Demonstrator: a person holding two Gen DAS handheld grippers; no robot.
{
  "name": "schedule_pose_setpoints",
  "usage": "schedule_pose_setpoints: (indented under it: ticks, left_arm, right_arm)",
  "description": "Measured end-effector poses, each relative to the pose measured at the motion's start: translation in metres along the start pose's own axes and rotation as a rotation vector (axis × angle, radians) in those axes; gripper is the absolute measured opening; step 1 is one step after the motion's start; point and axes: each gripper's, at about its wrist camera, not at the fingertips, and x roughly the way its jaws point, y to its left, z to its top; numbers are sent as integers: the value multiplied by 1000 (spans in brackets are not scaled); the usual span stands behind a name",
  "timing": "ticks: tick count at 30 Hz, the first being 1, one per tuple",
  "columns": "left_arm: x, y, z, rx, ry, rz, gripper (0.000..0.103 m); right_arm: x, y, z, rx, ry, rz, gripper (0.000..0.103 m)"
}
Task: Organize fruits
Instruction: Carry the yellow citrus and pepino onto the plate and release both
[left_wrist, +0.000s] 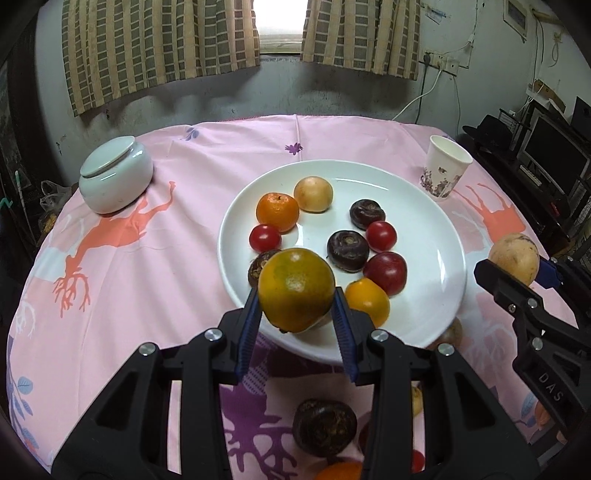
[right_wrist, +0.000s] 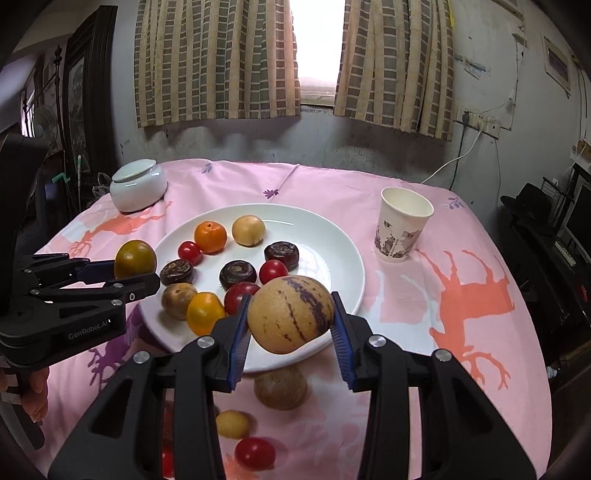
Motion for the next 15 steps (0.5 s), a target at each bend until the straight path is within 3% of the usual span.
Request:
schedule_pose_setpoints:
  ticks: [10, 12, 14, 15]
  left_arm:
    - [30, -7, 14, 4, 17, -7, 39]
    - [30, -7, 15, -12, 7, -18, 51]
    - [24, -6, 16, -21, -22, -15, 80]
    - [17, -6, 16, -22, -49, -24, 82]
  right_arm:
    - [48, 2, -2, -49, 88, -5, 44]
    - [50, 2, -4, -60, 86, -13, 44]
    - [49, 2, -4, -60, 82, -18, 44]
    - [47, 2, -3, -55, 78, -10, 44]
